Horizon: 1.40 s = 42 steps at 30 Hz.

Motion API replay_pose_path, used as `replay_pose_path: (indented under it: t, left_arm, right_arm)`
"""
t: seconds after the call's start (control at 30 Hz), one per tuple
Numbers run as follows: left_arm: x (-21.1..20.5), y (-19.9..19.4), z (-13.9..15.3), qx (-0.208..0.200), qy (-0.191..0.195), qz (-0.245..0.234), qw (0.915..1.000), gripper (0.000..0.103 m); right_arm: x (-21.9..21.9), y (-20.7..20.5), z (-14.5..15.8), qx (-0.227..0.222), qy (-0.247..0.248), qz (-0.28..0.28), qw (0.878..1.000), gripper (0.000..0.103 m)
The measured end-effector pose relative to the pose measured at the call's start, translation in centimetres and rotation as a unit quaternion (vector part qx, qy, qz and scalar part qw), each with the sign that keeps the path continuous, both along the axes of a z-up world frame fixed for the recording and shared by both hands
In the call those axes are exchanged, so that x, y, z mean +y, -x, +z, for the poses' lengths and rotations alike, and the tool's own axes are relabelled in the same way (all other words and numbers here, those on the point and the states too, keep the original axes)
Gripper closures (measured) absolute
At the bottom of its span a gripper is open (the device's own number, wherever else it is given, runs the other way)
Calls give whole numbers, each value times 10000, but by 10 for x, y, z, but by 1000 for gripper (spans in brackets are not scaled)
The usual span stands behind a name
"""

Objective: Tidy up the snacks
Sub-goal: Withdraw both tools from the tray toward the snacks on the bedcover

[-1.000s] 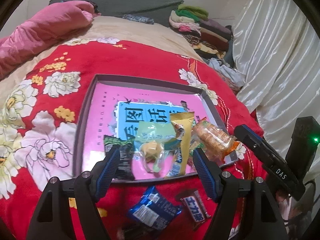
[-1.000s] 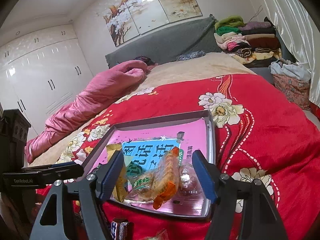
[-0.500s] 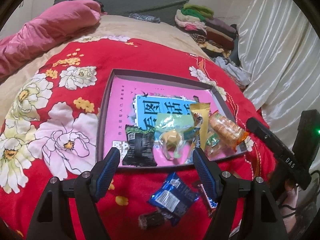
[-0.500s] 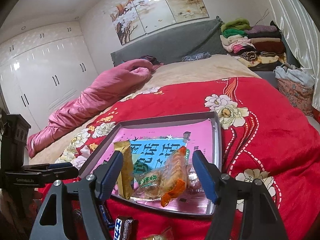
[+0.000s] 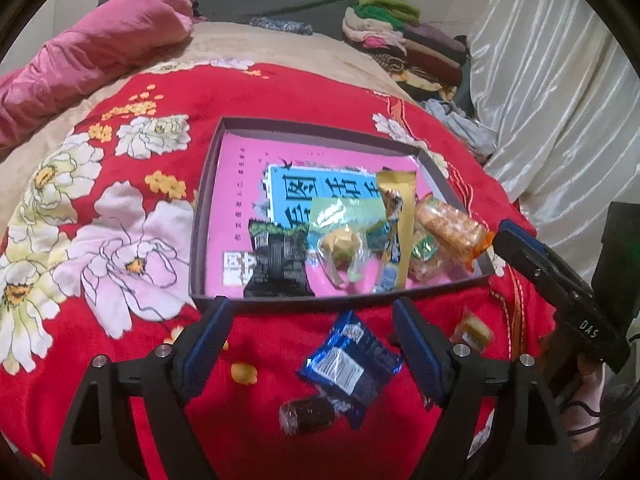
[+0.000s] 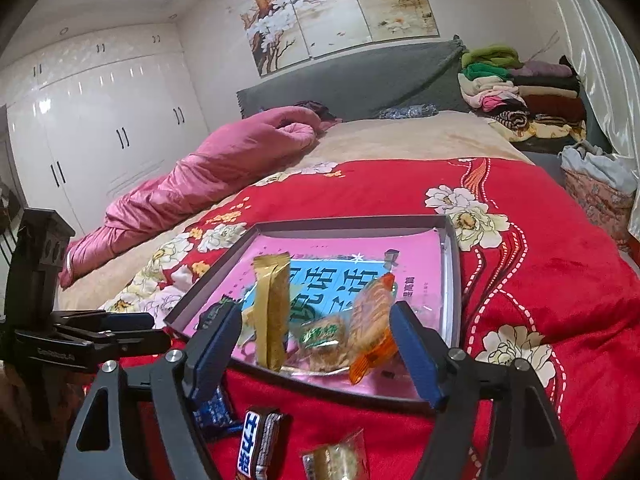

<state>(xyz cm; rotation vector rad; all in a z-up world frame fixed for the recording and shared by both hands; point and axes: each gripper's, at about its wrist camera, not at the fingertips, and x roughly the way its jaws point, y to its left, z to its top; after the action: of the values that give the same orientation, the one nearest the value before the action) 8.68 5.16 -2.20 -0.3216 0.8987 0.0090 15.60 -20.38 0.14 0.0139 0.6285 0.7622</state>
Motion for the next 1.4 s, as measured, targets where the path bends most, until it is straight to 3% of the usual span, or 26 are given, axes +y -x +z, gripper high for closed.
replay_pose_path:
  t: [0.43,0.87,1.4]
  left_arm:
    - [-1,15,-8,216,-103,-111,9997,20]
    - [-13,35,-37,761,-122,-336,9965,20]
    - [-12,40,-44,841,-318,-303,9955,21]
  right_arm:
    - [15,19,-3,-90,336,276,9990,26]
    - [24,34,-11,171,606,478,9969,26]
    - [37,53,-36,576,1235,743,9879,26]
